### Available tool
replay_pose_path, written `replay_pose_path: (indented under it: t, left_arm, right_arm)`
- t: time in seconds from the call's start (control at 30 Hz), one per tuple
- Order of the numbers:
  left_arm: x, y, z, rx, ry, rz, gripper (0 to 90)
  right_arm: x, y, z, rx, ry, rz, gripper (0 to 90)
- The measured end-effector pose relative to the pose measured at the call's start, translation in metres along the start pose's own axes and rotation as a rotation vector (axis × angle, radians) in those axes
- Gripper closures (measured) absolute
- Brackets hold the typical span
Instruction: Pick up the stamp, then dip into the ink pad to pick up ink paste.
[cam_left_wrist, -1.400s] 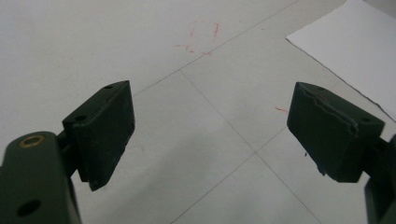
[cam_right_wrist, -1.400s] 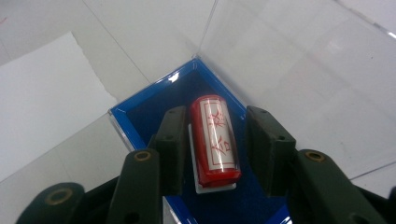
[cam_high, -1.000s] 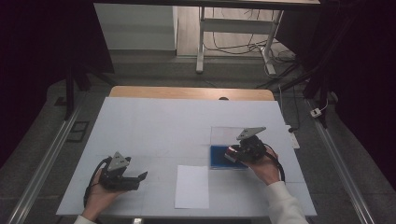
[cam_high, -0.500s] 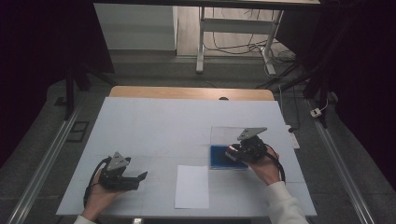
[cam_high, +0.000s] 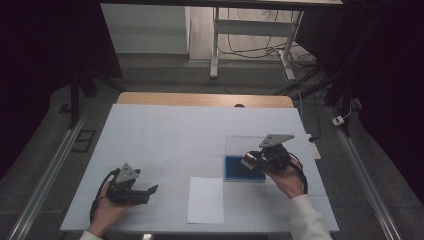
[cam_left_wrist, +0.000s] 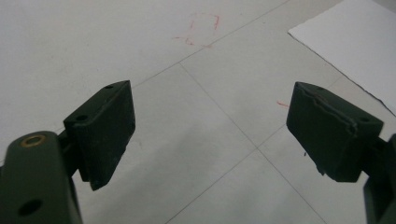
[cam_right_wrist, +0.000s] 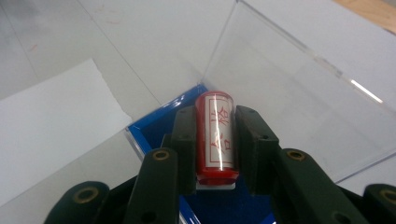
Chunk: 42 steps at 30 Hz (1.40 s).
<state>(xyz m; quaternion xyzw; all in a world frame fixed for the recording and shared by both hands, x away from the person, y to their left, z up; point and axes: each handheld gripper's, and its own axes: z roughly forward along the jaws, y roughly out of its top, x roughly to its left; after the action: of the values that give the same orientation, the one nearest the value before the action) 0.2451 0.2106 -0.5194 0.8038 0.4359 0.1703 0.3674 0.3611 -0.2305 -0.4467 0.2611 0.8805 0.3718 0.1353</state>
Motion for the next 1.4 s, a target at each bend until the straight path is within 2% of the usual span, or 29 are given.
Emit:
replay_pose_path:
  t: [0.33, 0.6, 0.77, 0.83, 1.0, 1.1, 1.4]
  left_arm:
    - [0.000, 0.000, 0.000, 0.000, 0.001, 0.002, 16.6]
    - [0.000, 0.000, 0.000, 0.003, 0.001, 0.003, 16.6]
    - [0.000, 0.000, 0.000, 0.003, -0.001, 0.004, 16.6]
    - [0.000, 0.000, 0.000, 0.003, -0.002, 0.004, 16.6]
    - [0.000, 0.000, 0.000, 0.006, -0.002, 0.006, 16.6]
    - [0.000, 0.000, 0.000, 0.008, -0.001, 0.007, 16.6]
    - [0.000, 0.000, 0.000, 0.009, -0.002, 0.009, 16.6]
  right_arm:
    - [0.003, 0.004, -0.003, 0.009, 0.004, -0.025, 69.5]
    - [0.012, 0.012, -0.008, 0.007, 0.025, -0.054, 69.6]
    - [0.017, 0.014, -0.002, 0.027, 0.028, -0.067, 69.6]
    - [0.018, 0.013, 0.002, 0.042, 0.024, -0.059, 69.6]
    - [0.015, 0.010, 0.012, 0.079, 0.033, -0.049, 69.6]
    - [0.014, 0.007, 0.016, 0.096, 0.014, -0.048, 69.6]
    - [0.010, 0.002, 0.022, 0.102, -0.006, -0.039, 69.6]
